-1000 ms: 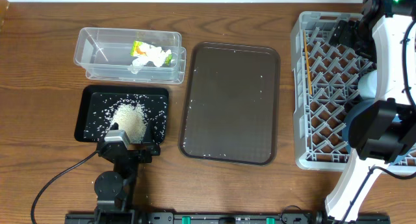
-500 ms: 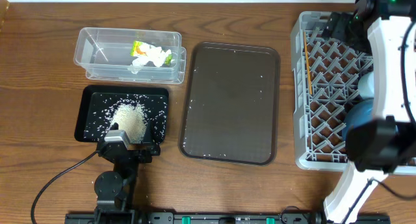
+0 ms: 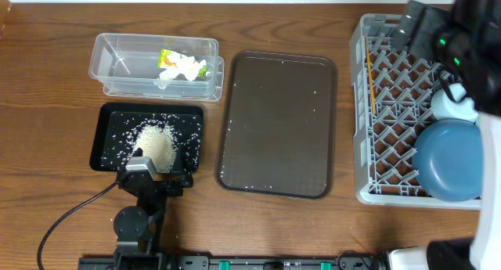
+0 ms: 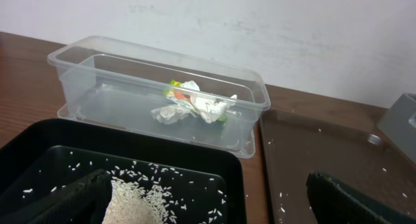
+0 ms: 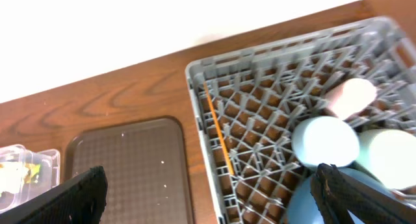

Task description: Sort waste into correct bins and load items into the dishwasher rack

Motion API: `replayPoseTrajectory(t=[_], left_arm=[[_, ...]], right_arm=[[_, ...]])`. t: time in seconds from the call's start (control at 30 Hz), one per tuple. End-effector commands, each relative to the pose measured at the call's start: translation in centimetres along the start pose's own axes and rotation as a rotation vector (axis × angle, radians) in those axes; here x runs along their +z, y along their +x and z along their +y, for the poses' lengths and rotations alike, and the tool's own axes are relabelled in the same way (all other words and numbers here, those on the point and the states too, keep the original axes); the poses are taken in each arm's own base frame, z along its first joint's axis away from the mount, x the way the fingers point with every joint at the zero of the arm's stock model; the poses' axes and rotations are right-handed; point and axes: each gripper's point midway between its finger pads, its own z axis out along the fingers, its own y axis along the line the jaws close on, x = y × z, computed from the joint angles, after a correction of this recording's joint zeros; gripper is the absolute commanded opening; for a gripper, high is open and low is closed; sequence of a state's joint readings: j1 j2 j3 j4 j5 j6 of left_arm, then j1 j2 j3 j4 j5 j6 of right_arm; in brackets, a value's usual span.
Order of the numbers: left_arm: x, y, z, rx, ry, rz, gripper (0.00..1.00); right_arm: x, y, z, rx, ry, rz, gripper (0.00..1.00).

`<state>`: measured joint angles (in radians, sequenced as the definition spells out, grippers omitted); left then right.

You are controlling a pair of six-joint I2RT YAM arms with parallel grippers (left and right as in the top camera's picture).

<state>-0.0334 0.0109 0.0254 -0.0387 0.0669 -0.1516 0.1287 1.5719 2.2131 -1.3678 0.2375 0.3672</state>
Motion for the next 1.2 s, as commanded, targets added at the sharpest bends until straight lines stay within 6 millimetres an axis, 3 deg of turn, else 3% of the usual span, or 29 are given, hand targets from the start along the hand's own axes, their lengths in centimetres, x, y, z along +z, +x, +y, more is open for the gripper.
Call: replayPoseTrajectory(t=[0.0, 0.13, 0.3, 0.43, 0.67, 0.8, 0.93, 1.17], left_arm=[[0.1, 1.5, 0.6, 0.020, -0.021, 0.038, 0.97], [0.1, 1.5, 0.6, 0.020, -0.021, 0.038, 0.97], [0.1, 1.5, 0.6, 0.020, -0.021, 0.038, 0.97], [0.1, 1.5, 0.6, 0.020, -0.021, 0.038, 0.97], [0.1, 1.5, 0.6, 0.020, -0.021, 0.038, 0.97], [0.1, 1.5, 0.6, 0.020, -0.021, 0.038, 0.97], [0.1, 1.5, 0.6, 0.020, -0.021, 0.038, 0.98], [0.1, 1.5, 0.6, 0.020, -0.021, 0.038, 0.97]], right_arm=[[-2.1, -0.4, -0.9, 0.034, 0.023, -0.056, 0.99], [-3.5, -0.2, -1.3, 0.057, -0.005, -0.105, 0.99], [-3.2, 1.5, -1.4, 0.087, -0.058, -0.176, 0.99], [-2.0, 4.5, -1.3, 0.101, -0.147, -0.242, 0.99], [0.9, 12.6, -2.1, 0.118, -0.281, -0.358, 0.99], [2.0, 16.1, -2.4, 0.129, -0.359, -0.446, 0.99], [2.8, 18.7, -3.0, 0.169, -0.419, -0.537, 0.99], [3.8, 21.4, -3.9, 0.205, -0.481, -0.687, 0.99]])
